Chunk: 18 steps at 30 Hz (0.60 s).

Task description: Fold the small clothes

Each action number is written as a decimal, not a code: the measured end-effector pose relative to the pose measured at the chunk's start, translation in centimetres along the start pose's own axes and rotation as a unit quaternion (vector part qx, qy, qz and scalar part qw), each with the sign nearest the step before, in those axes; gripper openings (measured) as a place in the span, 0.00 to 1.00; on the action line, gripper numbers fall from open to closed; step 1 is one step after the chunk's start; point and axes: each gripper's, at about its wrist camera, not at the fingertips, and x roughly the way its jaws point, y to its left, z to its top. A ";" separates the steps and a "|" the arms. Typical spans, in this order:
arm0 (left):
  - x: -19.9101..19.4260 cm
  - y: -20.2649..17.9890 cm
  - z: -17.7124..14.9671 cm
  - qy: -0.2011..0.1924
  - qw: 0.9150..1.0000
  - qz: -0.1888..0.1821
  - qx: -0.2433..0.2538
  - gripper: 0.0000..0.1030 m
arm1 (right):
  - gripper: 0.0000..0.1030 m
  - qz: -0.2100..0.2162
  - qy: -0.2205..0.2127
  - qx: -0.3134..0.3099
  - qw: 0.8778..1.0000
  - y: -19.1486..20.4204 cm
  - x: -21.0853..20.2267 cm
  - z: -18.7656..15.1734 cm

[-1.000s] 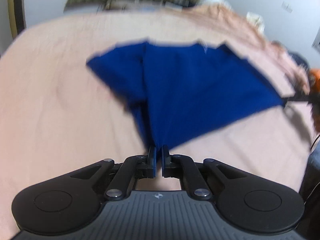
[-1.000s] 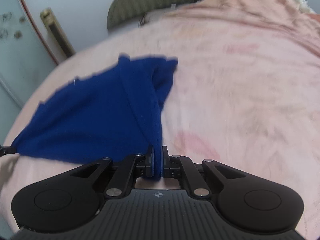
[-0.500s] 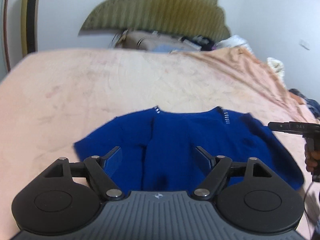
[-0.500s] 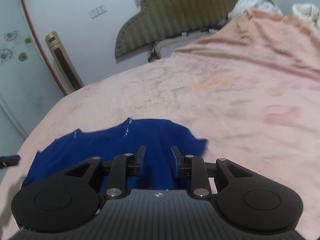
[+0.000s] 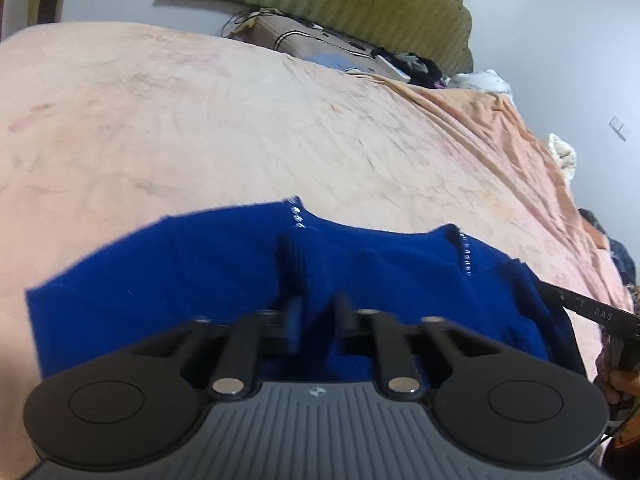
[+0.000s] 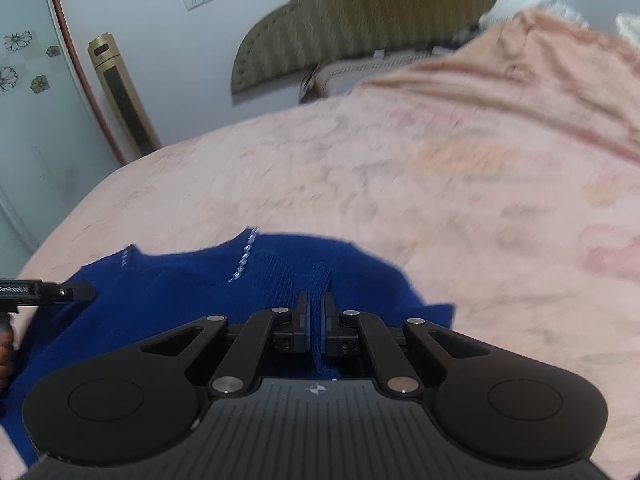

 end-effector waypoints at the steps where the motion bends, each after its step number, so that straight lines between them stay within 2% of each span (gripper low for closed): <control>1: -0.5 -0.2 -0.3 -0.014 1.000 0.003 0.007 0.08 | 0.06 -0.005 -0.008 -0.001 1.000 0.0 -0.3 0.1; 3: -2.0 -1.0 -0.9 -0.044 0.999 0.015 0.026 0.07 | 0.06 -0.014 -0.028 -0.003 1.000 0.0 -1.1 0.3; 7: -6.7 -1.5 -1.0 -0.100 0.995 0.017 0.021 0.07 | 0.06 -0.024 -0.075 -0.012 0.997 0.3 -3.7 0.8; 9: -7.8 -1.5 -0.3 -0.115 0.993 0.035 0.023 0.08 | 0.06 -0.022 -0.090 -0.013 0.996 0.3 -4.5 1.2; 11: -7.3 -1.3 0.2 -0.110 0.992 0.060 0.031 0.08 | 0.06 -0.028 -0.087 -0.014 0.996 0.1 -4.0 1.5; 16: -1.7 -0.5 0.3 -0.042 0.992 0.111 0.040 0.09 | 0.06 -0.049 -0.043 -0.015 0.998 0.0 0.5 1.5; 17: -1.2 -0.4 0.0 -0.036 0.991 0.123 0.045 0.10 | 0.15 -0.059 -0.035 -0.021 0.997 0.0 1.5 1.3; 18: -1.1 -0.4 -0.2 -0.037 0.990 0.129 0.046 0.10 | 0.20 -0.074 -0.032 -0.024 0.996 0.0 2.0 1.2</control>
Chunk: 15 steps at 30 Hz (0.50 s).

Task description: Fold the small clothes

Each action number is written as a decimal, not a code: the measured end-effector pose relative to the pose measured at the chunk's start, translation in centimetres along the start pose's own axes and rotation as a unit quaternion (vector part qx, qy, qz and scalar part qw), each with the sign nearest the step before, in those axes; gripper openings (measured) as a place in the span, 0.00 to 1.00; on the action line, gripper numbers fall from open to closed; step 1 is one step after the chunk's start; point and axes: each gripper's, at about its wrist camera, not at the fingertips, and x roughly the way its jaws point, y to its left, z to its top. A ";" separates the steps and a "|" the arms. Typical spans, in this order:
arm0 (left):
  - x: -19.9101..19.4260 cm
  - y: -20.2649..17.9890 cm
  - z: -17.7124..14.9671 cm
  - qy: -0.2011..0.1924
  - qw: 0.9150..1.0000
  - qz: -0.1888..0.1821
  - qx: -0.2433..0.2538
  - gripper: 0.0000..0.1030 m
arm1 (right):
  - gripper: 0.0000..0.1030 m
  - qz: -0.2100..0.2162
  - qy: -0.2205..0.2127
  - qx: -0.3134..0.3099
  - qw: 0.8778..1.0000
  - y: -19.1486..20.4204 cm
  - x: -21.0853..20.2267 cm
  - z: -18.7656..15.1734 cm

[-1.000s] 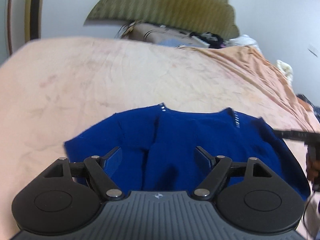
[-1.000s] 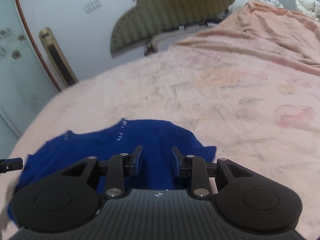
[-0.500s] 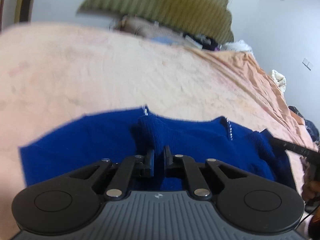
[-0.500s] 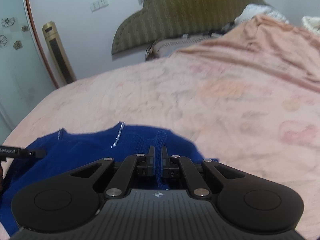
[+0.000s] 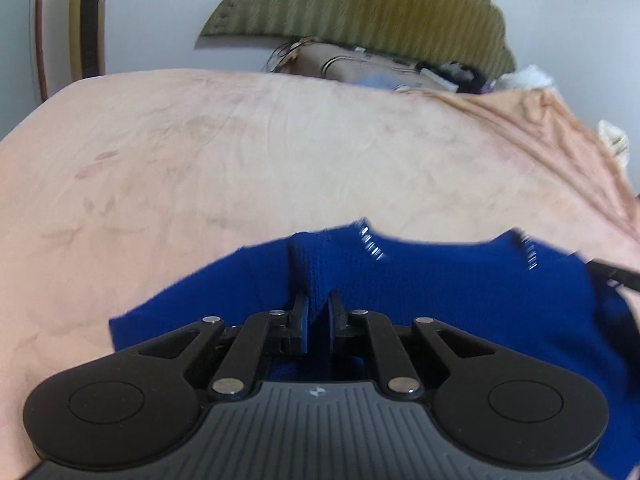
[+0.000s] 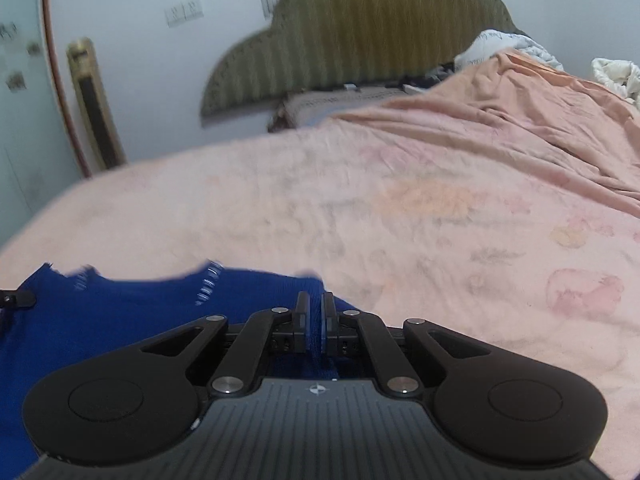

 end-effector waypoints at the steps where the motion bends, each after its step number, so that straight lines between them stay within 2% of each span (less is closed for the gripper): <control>1: -0.4 0.0 -0.2 -0.005 1.000 0.001 -0.002 0.12 | 0.23 -0.015 0.003 0.000 1.000 0.0 0.1 0.0; 3: -1.7 0.0 -0.6 -0.016 1.000 0.015 -0.002 0.21 | 0.39 -0.027 -0.012 0.005 1.000 0.2 -1.1 -0.1; 4: -2.4 -0.1 -0.6 -0.022 0.999 0.028 0.004 0.26 | 0.42 -0.028 -0.026 -0.003 0.999 0.6 -2.3 -0.1; 5: -3.2 -0.3 -0.6 -0.031 0.999 0.042 0.009 0.41 | 0.47 -0.026 -0.036 -0.017 0.999 1.1 -3.3 -0.2; 6: -4.1 -0.5 -0.9 -0.042 0.998 0.053 0.013 0.63 | 0.50 -0.019 -0.042 -0.039 0.998 1.9 -4.5 -0.4; 8: -5.8 -1.2 -1.7 -0.063 0.996 0.065 0.026 0.82 | 0.56 0.010 -0.040 -0.084 0.996 3.8 -6.3 -1.2; 10: -6.7 -2.2 -2.5 -0.068 0.993 0.081 0.043 0.82 | 0.61 0.040 -0.018 -0.114 0.992 5.7 -7.2 -2.3; 13: -5.4 -2.7 -3.4 -0.027 0.992 0.119 0.044 0.82 | 0.71 0.085 0.005 -0.139 0.987 8.4 -7.8 -4.0; 15: -4.5 -2.4 -4.1 -0.006 0.991 0.134 0.028 0.82 | 0.84 0.078 0.022 -0.161 0.984 9.8 -7.2 -4.8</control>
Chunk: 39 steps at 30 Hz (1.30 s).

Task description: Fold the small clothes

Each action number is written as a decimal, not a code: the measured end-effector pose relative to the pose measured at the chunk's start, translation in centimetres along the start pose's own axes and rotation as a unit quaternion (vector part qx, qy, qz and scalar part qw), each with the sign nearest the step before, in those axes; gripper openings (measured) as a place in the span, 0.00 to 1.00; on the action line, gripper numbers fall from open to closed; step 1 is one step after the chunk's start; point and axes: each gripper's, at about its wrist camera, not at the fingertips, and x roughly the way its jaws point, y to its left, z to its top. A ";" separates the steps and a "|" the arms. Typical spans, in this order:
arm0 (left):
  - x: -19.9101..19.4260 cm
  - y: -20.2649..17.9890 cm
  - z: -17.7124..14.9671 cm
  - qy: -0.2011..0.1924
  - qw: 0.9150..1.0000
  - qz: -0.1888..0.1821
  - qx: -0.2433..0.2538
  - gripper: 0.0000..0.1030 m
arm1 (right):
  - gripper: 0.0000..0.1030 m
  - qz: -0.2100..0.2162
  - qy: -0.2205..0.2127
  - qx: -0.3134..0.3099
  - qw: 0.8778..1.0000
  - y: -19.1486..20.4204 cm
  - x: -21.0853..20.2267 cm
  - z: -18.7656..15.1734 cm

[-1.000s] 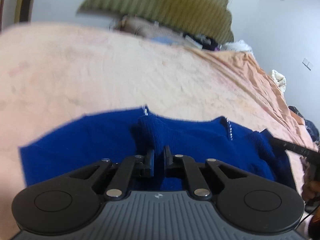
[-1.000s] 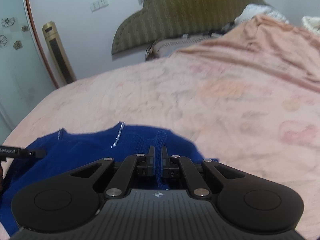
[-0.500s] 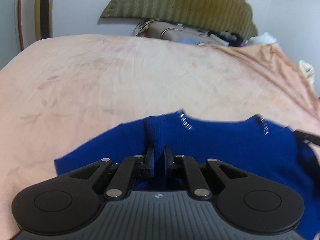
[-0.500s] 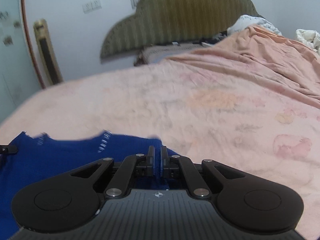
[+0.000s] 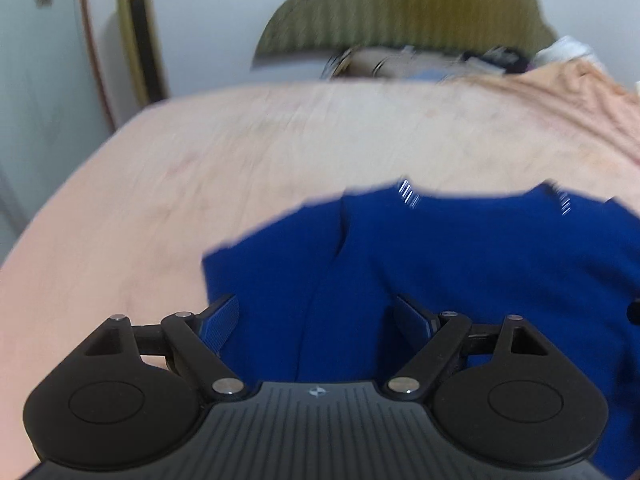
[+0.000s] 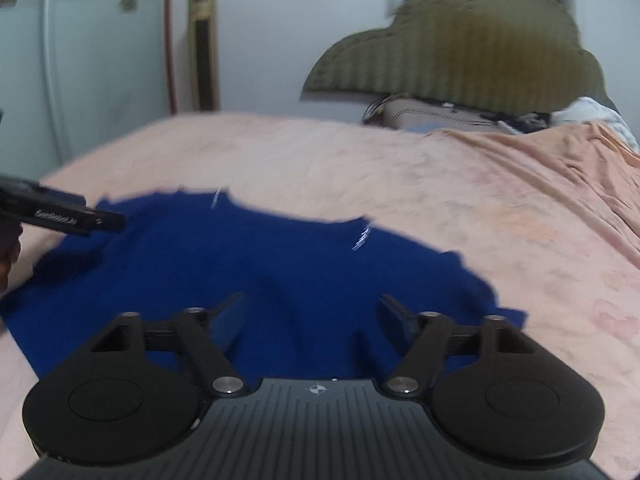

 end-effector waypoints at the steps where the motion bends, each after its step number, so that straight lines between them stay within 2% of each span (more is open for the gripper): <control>1: 0.1 0.2 -0.4 0.004 1.000 -0.001 -0.012 0.82 | 0.84 -0.015 0.018 -0.006 1.000 0.4 0.8 -0.2; 3: -0.4 0.3 -0.9 -0.003 1.000 -0.002 -0.021 0.82 | 0.83 -0.050 0.053 -0.002 0.997 0.7 1.9 -0.6; 4: -0.6 0.3 -1.1 -0.005 1.000 0.000 -0.021 0.82 | 0.84 -0.053 0.052 0.011 0.997 0.6 1.6 -0.8; 9: -0.7 0.4 -2.0 -0.013 0.999 0.001 -0.030 0.82 | 0.90 -0.004 0.033 0.091 0.995 0.8 -0.4 -1.7; 11: -0.8 0.3 -2.3 -0.017 0.999 0.002 -0.030 0.83 | 0.91 -0.018 0.043 0.086 0.995 1.4 0.1 -2.3; 15: -0.9 0.3 -3.0 -0.031 0.999 0.000 -0.026 0.83 | 0.99 -0.038 0.038 0.068 0.996 2.2 0.6 -3.2; 20: -1.0 0.6 -3.8 -0.051 0.998 -0.008 -0.028 0.84 | 1.00 -0.055 0.020 0.055 0.997 2.7 1.2 -3.9; 25: -1.1 0.9 -4.3 -0.064 0.997 -0.016 -0.033 0.84 | 1.00 -0.053 0.017 0.059 0.997 2.5 1.0 -4.1; 29: -1.0 1.5 -4.3 -0.055 0.997 -0.028 -0.049 0.99 | 1.00 -0.054 0.017 0.059 0.997 2.6 1.0 -4.1; 32: -0.9 1.9 -4.3 -0.053 0.996 -0.041 -0.060 1.00 | 1.00 -0.052 0.016 0.062 0.997 2.6 1.0 -4.1; 39: -1.0 1.4 -4.5 -0.052 0.997 -0.032 -0.049 1.00 | 1.00 -0.051 0.015 0.062 0.997 2.6 1.0 -4.1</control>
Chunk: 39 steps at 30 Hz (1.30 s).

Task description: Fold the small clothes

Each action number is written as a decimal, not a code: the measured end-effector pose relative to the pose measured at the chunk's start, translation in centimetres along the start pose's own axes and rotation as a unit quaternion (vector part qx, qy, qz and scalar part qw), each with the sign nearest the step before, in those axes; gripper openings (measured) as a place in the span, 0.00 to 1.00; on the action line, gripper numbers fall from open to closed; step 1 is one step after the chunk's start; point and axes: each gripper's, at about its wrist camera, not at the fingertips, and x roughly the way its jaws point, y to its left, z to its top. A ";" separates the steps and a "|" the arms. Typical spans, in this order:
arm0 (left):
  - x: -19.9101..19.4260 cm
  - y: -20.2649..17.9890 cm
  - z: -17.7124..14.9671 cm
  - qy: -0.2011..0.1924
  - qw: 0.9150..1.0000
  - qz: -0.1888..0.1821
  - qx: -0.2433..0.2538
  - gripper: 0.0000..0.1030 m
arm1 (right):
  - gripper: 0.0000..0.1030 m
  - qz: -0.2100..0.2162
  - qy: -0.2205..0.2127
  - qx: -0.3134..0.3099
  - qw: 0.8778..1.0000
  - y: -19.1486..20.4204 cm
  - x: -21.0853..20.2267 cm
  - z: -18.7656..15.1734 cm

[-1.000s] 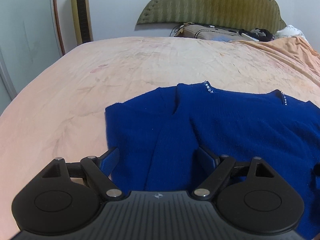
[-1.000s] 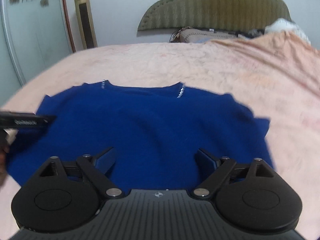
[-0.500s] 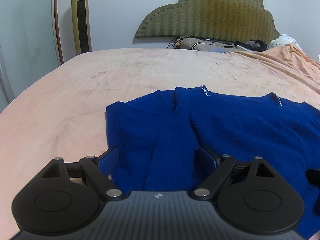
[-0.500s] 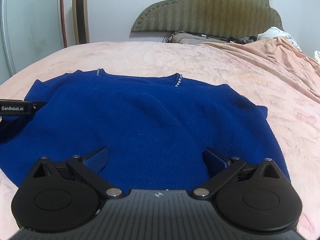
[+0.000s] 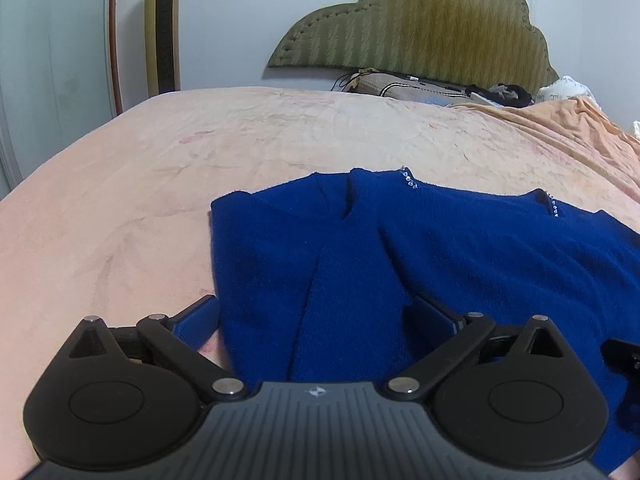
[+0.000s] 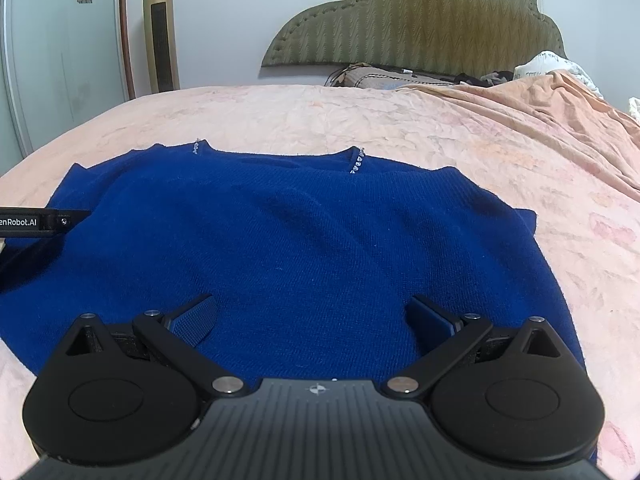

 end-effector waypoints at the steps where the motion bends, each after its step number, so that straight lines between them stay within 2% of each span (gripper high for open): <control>1: 0.0 0.1 0.0 0.001 1.000 -0.001 -0.002 1.00 | 1.00 0.001 0.000 0.000 1.000 0.0 0.0 0.0; 39: -0.3 0.1 -0.4 -0.002 1.000 -0.003 -0.007 1.00 | 0.99 -0.002 0.001 -0.004 1.000 0.1 0.0 0.0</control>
